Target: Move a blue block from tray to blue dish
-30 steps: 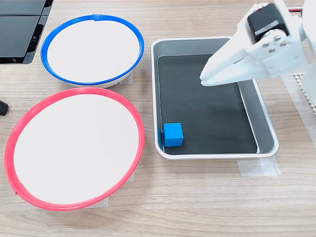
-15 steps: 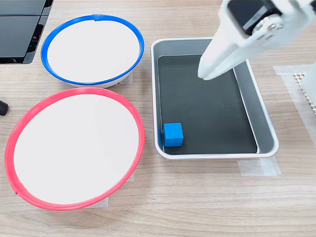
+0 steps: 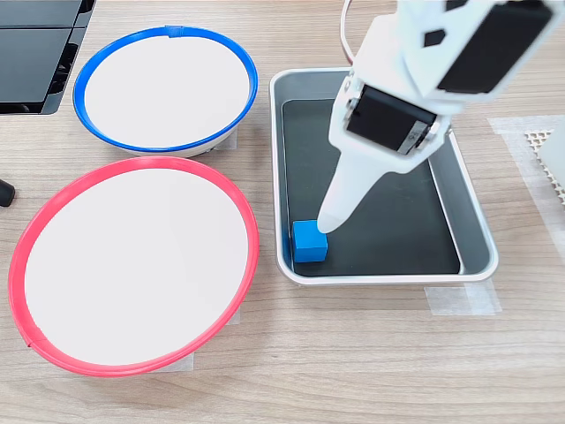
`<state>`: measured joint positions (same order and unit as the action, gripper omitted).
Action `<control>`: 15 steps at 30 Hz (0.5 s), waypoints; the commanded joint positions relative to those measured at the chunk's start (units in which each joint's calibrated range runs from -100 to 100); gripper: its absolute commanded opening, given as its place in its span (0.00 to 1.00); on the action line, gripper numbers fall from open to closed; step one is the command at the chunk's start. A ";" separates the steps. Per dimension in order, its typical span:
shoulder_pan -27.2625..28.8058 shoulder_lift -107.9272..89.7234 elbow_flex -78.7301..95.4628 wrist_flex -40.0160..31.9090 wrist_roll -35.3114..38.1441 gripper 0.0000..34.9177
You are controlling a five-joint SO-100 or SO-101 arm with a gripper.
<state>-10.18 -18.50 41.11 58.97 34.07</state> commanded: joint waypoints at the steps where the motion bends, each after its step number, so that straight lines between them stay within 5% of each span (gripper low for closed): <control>1: 1.00 2.76 -3.56 -2.14 7.62 0.59; 15: 0.53 14.45 -8.11 -7.09 13.82 0.58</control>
<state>-9.12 -4.94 35.03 52.37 47.64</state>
